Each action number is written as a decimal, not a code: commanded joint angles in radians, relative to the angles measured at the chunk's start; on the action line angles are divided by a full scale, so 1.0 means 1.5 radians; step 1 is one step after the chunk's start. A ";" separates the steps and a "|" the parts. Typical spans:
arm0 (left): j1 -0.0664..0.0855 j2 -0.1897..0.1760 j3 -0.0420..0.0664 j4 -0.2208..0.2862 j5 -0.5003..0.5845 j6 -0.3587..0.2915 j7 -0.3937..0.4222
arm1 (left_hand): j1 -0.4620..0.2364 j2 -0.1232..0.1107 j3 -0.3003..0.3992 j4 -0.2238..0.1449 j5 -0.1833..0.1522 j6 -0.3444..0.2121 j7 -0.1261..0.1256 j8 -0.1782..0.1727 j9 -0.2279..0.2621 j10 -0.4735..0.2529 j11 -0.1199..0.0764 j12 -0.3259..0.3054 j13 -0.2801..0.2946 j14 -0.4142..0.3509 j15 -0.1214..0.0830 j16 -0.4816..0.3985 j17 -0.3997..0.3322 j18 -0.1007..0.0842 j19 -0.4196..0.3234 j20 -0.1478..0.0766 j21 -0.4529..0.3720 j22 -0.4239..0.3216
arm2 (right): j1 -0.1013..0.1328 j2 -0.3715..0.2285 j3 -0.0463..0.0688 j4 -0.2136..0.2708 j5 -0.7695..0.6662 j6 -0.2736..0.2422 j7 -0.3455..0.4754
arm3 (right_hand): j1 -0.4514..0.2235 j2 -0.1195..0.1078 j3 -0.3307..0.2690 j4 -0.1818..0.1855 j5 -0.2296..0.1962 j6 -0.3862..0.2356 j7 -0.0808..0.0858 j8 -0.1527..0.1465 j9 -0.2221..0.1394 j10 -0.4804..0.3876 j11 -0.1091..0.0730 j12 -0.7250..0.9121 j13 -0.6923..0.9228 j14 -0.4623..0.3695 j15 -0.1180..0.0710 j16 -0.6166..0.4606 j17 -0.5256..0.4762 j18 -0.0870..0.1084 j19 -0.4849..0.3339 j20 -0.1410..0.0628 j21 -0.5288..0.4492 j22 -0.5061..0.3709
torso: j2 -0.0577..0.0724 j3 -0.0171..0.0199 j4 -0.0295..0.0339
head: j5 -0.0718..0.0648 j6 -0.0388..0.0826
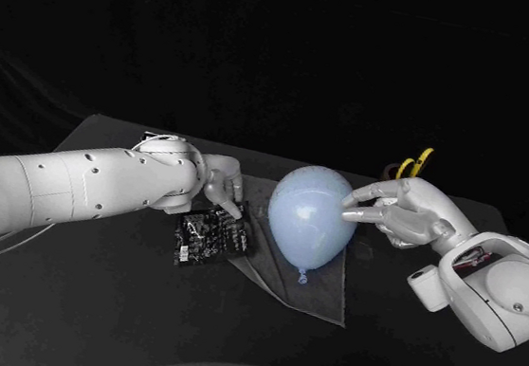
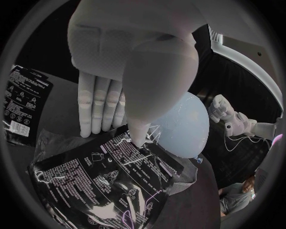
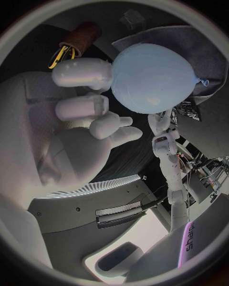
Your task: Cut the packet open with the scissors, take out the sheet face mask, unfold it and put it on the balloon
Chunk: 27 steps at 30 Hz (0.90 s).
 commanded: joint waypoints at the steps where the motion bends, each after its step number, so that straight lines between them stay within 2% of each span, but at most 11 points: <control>1: -0.020 0.007 -0.012 0.002 -0.010 0.058 -0.030 | -0.003 -0.002 -0.004 -0.001 0.001 -0.009 -0.023 -0.008 -0.002 -0.007 -0.003 0.000 0.002 0.007 -0.006 0.081 0.043 -0.002 0.013 0.011 0.027 0.017 | 0.000 0.000 0.000 0.002 -0.005 0.011 0.006 | 0.004 0.005 0.005 -0.001 -0.004 -0.003 0.003 -0.004 0.001 0.042 -0.007 0.132 0.210 0.070 0.003 0.002 0.175 -0.008 0.026 0.000 -0.006 0.147 | 0.000 0.0002 0.0002 | -0.001 0.000; 4: -0.020 0.008 -0.012 0.002 -0.011 0.053 -0.031 | 0.000 0.001 -0.005 -0.001 0.001 0.000 -0.013 -0.004 -0.001 0.000 -0.011 0.009 0.003 0.003 -0.014 0.136 0.070 -0.001 0.020 0.006 0.046 0.029 | 0.000 0.000 0.000 0.002 -0.005 0.011 0.006 | 0.004 0.005 0.005 -0.001 -0.004 -0.003 0.003 -0.004 0.001 0.042 -0.007 0.132 0.210 0.070 0.003 0.002 0.175 -0.008 0.026 0.000 -0.006 0.147 | 0.000 0.0000 0.0001 | -0.002 0.000; 6: -0.020 0.007 -0.012 0.004 -0.011 0.043 -0.031 | 0.005 0.007 -0.008 -0.002 0.001 0.021 -0.010 0.009 0.004 0.020 -0.024 0.023 0.006 0.030 -0.030 0.205 0.104 0.002 0.047 -0.004 0.078 0.049 | 0.000 -0.001 0.000 0.003 -0.005 0.011 0.006 | 0.004 0.005 0.005 -0.001 -0.004 -0.003 0.003 -0.004 0.001 0.042 -0.007 0.132 0.210 0.070 0.003 0.002 0.175 -0.008 0.026 0.000 -0.006 0.147 | 0.000 -0.0001 0.0001 | -0.002 -0.001; 9: -0.020 0.006 -0.012 0.005 -0.012 0.031 -0.028 | 0.018 0.016 -0.014 -0.002 0.001 0.039 -0.017 0.021 0.010 0.039 -0.035 0.034 0.009 0.038 -0.041 0.289 0.147 0.002 0.071 -0.021 0.128 0.081 | 0.000 -0.001 0.000 0.003 -0.005 0.011 0.006 | 0.004 0.005 0.005 -0.001 -0.004 -0.003 0.003 -0.004 0.001 0.042 -0.007 0.132 0.210 0.070 0.003 0.002 0.175 -0.008 0.026 0.000 -0.006 0.147 | 0.000 -0.0004 0.0004 | -0.004 -0.002; 14: -0.020 0.005 -0.012 0.006 -0.012 0.013 -0.021 | 0.036 0.037 -0.038 0.000 0.001 0.060 -0.024 0.035 0.019 0.075 -0.046 0.047 0.014 0.041 -0.055 0.424 0.213 -0.001 0.083 -0.052 0.249 0.167 | 0.000 -0.002 0.000 0.003 -0.005 0.012 0.006 | 0.005 0.005 0.006 -0.001 -0.004 -0.002 0.003 -0.004 0.001 0.042 -0.007 0.132 0.210 0.070 0.003 0.002 0.175 -0.008 0.026 0.000 -0.007 0.147 | 0.000 -0.0007 0.0009 | -0.005 -0.002; 19: -0.020 0.006 -0.012 0.006 -0.013 0.000 -0.012 | 0.056 0.061 -0.066 -0.001 0.001 0.080 -0.032 0.043 0.027 0.100 -0.054 0.045 0.016 0.038 -0.062 0.494 0.239 -0.005 0.044 -0.068 0.369 0.261 | 0.000 -0.002 0.000 0.004 -0.005 0.012 0.006 | 0.005 0.005 0.007 0.000 -0.004 -0.002 0.003 -0.004 0.001 0.043 -0.007 0.133 0.211 0.070 0.003 0.002 0.175 -0.008 0.025 0.000 -0.009 0.146 | 0.001 -0.0010 0.0005 | -0.006 -0.002; 20: -0.020 0.006 -0.012 0.005 -0.012 -0.001 -0.011 | 0.060 0.068 -0.082 0.001 0.000 0.083 -0.032 0.043 0.028 0.106 -0.055 0.040 0.016 0.036 -0.064 0.513 0.242 -0.006 0.025 -0.072 0.414 0.297 | 0.000 -0.002 0.000 0.004 -0.005 0.012 0.006 | 0.005 0.005 0.007 0.000 -0.004 -0.002 0.003 -0.004 0.001 0.043 -0.007 0.133 0.211 0.070 0.003 0.002 0.175 -0.008 0.025 0.000 -0.009 0.146 | 0.001 -0.0009 0.0005 | -0.006 -0.002; 23: -0.020 0.006 -0.012 0.005 -0.010 -0.004 -0.008 | 0.070 0.085 -0.106 0.000 -0.001 0.087 -0.033 0.043 0.031 0.113 -0.057 0.033 0.017 0.033 -0.064 0.532 0.241 -0.005 -0.012 -0.072 0.471 0.346 | 0.000 -0.002 0.000 0.004 -0.005 0.012 0.005 | 0.005 0.005 0.008 0.000 -0.005 -0.002 0.003 -0.004 0.002 0.043 -0.007 0.133 0.212 0.070 0.003 0.002 0.175 -0.007 0.024 0.000 -0.010 0.146 | 0.000 -0.0008 0.0004 | -0.007 -0.003; 27: -0.020 0.004 -0.010 0.008 -0.006 -0.005 -0.006 | 0.077 0.094 -0.123 -0.001 0.001 0.091 -0.033 0.043 0.033 0.119 -0.058 0.029 0.018 0.041 -0.065 0.548 0.244 -0.003 -0.028 -0.071 0.502 0.371 | 0.000 -0.002 0.000 0.004 -0.005 0.012 0.005 | 0.005 0.005 0.008 0.000 -0.005 -0.002 0.003 -0.004 0.002 0.043 -0.007 0.133 0.212 0.070 0.003 0.002 0.175 -0.007 0.024 0.000 -0.010 0.146 | 0.000 -0.0006 0.0006 | -0.006 -0.004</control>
